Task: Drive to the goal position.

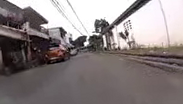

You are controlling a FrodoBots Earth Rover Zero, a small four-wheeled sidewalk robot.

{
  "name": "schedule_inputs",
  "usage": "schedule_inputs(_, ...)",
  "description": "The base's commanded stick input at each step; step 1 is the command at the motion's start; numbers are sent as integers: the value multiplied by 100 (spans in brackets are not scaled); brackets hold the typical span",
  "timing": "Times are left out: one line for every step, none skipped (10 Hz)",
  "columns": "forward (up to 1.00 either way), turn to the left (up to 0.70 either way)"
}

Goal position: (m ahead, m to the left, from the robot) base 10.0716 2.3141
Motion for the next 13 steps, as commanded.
schedule_inputs(100, 0)
schedule_inputs(100, 0)
schedule_inputs(100, 0)
schedule_inputs(100, 0)
schedule_inputs(100, 0)
schedule_inputs(100, 0)
schedule_inputs(100, 0)
schedule_inputs(100, 0)
schedule_inputs(100, 0)
schedule_inputs(100, 0)
schedule_inputs(100, 0)
schedule_inputs(100, 0)
schedule_inputs(100, 0)
